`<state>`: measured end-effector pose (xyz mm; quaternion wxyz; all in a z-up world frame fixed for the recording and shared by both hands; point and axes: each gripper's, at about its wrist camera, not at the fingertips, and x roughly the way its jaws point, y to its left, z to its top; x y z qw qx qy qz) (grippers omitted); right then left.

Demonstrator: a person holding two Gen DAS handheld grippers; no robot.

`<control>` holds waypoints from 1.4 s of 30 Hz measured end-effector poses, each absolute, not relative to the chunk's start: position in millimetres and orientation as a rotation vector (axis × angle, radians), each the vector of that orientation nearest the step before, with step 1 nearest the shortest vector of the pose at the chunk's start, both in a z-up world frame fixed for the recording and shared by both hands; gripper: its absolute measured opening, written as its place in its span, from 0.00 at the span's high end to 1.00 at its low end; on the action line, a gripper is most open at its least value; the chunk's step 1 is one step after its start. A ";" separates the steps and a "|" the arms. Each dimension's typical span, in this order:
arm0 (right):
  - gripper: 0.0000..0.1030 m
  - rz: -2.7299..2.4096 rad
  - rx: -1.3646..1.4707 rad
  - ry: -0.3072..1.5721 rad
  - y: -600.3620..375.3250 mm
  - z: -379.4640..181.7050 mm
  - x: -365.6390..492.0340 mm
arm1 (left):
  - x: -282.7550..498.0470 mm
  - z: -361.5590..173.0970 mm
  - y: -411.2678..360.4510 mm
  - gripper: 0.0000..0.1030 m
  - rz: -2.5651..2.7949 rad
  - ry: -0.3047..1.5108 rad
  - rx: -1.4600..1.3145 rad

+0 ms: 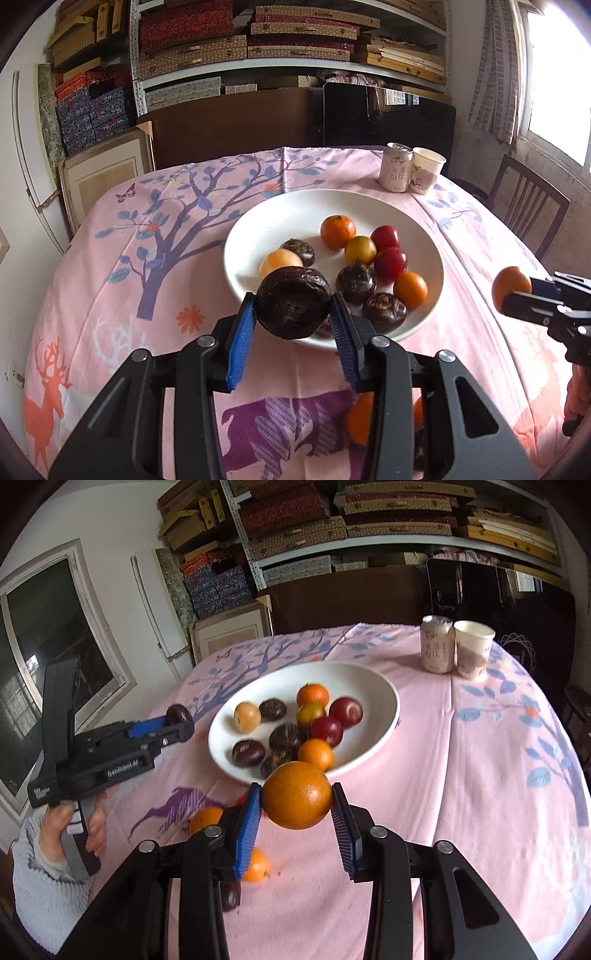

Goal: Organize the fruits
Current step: 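Carry the dark fruit and orange onto the white plate and open both tools, then grasp a large orange with the left tool while the right tool grasps a small orange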

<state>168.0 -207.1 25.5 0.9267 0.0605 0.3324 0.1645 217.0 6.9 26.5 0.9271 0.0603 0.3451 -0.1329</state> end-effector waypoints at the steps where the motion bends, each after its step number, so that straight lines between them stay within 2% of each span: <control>1: 0.63 0.320 0.123 0.669 -207.7 28.9 177.5 | 222.5 26.6 1.5 0.61 -0.277 0.708 0.123; 9: 0.63 0.239 0.156 0.719 -210.3 4.7 248.6 | 261.5 6.3 -24.0 0.61 -0.281 0.748 0.143; 11: 0.62 0.234 0.187 0.730 -215.6 -4.6 258.4 | 266.6 0.6 -22.8 0.61 -0.279 0.758 0.139; 12: 0.57 0.235 0.193 0.739 -217.5 -7.6 261.4 | 268.4 -1.8 -21.8 0.61 -0.279 0.761 0.139; 14: 0.54 0.249 0.213 0.731 -223.2 -8.7 261.2 | 269.9 -5.0 -19.1 0.55 -0.274 0.765 0.136; 16: 0.51 0.253 0.225 0.711 -225.7 -5.7 254.9 | 267.9 -5.3 -14.9 0.39 -0.274 0.762 0.122; 17: 0.50 0.252 0.224 0.700 -226.2 -3.8 251.3 | 265.4 -4.7 -12.2 0.36 -0.266 0.755 0.118; 21: 0.35 0.240 0.218 0.664 -227.5 -1.6 234.4 | 251.2 -1.9 -3.3 0.18 -0.241 0.727 0.110; 23: 0.32 0.242 0.210 0.665 -225.9 -3.8 227.1 | 243.4 -1.1 1.2 0.10 -0.225 0.712 0.099; 27: 0.27 0.240 0.168 0.657 -222.3 -8.9 206.1 | 226.8 -2.6 10.9 0.05 -0.196 0.705 0.090; 30: 0.26 0.260 0.152 0.648 -220.7 -9.3 188.9 | 213.1 -6.9 18.1 0.05 -0.192 0.725 0.069; 34: 0.16 0.264 0.142 0.640 -218.7 -9.1 173.1 | 191.8 -6.5 22.1 0.05 -0.210 0.716 0.052; 42: 0.14 0.250 0.188 0.661 -228.0 -13.3 175.8 | 163.5 -12.0 11.1 0.05 -0.265 0.716 0.078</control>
